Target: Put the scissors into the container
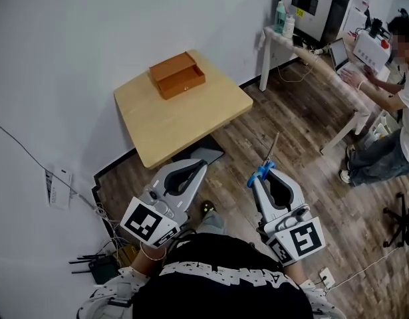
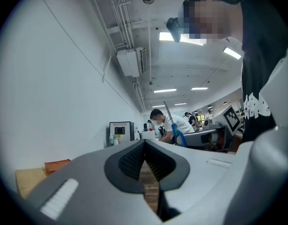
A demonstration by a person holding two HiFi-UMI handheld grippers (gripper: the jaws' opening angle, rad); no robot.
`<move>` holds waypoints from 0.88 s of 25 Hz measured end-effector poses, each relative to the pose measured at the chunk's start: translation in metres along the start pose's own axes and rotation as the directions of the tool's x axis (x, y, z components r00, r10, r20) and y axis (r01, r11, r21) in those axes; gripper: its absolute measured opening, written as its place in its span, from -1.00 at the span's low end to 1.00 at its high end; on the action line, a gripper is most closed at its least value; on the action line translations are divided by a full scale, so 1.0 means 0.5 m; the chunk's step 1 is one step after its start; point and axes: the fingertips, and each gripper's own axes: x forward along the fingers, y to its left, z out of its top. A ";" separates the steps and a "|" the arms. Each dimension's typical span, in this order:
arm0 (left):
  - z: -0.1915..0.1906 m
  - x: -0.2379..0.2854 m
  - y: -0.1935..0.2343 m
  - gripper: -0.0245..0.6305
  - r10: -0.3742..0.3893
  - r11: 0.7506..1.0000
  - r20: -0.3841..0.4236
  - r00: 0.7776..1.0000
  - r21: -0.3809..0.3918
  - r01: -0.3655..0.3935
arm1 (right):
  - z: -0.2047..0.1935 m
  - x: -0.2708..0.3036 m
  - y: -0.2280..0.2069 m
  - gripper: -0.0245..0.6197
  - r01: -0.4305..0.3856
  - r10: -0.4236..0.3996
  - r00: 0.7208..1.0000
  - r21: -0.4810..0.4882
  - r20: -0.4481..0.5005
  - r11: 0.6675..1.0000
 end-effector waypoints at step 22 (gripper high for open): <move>-0.075 0.144 0.276 -0.92 0.048 0.997 -0.025 0.999 -0.052 -0.049 | -0.016 0.314 -0.119 -0.62 -0.068 0.069 0.995 0.014 -0.078 0.998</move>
